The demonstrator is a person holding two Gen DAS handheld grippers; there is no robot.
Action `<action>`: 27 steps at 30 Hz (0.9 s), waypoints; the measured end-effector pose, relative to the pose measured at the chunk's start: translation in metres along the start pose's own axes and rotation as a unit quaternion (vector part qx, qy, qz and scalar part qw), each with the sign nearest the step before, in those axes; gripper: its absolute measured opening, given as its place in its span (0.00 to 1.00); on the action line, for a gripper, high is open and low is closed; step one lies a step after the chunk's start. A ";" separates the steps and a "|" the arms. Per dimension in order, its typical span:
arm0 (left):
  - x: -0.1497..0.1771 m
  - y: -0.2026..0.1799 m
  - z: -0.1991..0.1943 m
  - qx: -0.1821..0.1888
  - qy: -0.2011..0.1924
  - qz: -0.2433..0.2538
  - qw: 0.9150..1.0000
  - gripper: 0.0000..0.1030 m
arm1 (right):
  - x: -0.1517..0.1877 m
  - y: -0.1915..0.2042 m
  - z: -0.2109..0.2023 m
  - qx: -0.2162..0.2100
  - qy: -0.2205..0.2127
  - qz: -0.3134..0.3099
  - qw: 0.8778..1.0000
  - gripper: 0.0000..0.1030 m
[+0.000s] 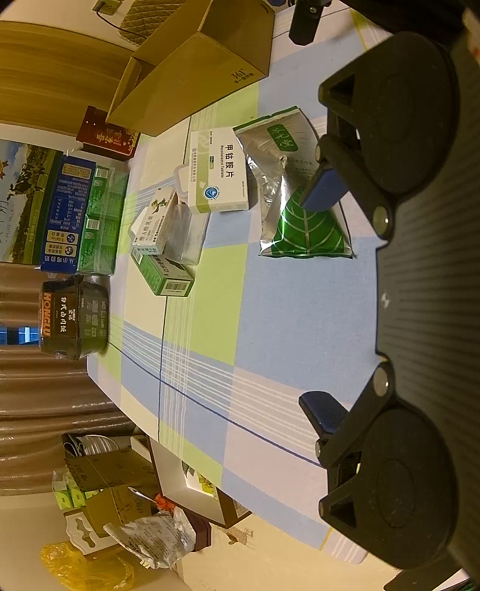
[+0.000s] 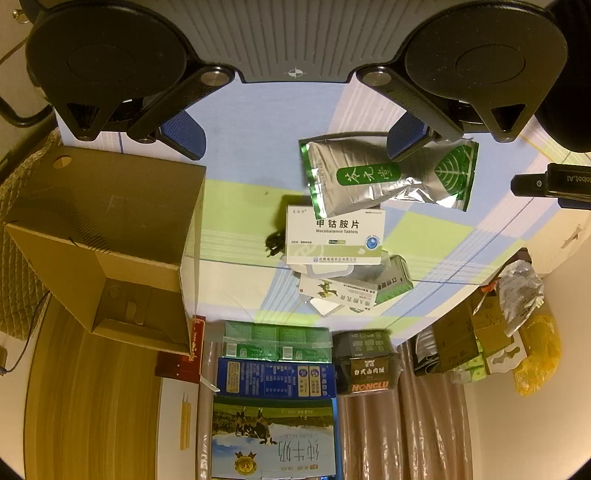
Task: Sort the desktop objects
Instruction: 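Move the left tool toward the silver-green tea bag while the right tool approaches the Mecobalamin box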
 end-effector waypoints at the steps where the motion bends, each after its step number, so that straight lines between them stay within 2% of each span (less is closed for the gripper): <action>1: 0.000 0.000 0.000 0.000 0.000 0.000 1.000 0.99 | 0.000 0.000 0.000 0.000 0.000 -0.001 1.000 0.98; 13: 0.000 0.000 0.001 -0.001 0.003 0.000 1.000 0.99 | -0.001 -0.001 0.000 -0.004 0.004 -0.003 1.000 0.98; 20: -0.003 0.004 0.002 0.039 0.022 -0.008 0.999 0.99 | -0.005 -0.003 -0.001 -0.026 0.016 0.008 1.000 0.98; 25: -0.013 -0.009 -0.001 0.058 0.024 0.060 0.996 0.99 | -0.020 -0.010 -0.006 -0.015 -0.001 -0.015 1.000 0.98; 27: -0.018 -0.017 0.000 0.071 0.030 0.096 0.992 0.99 | -0.029 -0.010 -0.008 -0.023 -0.007 -0.050 0.998 0.98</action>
Point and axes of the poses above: each gripper's, at about its wrist camera, not at the fingertips, and z roughly the way its jaws point, y to its left, x to its underside, the point moved 2 cm from there along z, roughly the way its jaws point, and after that the axes turned 10 degrees about -z, right-handed, at the moved point
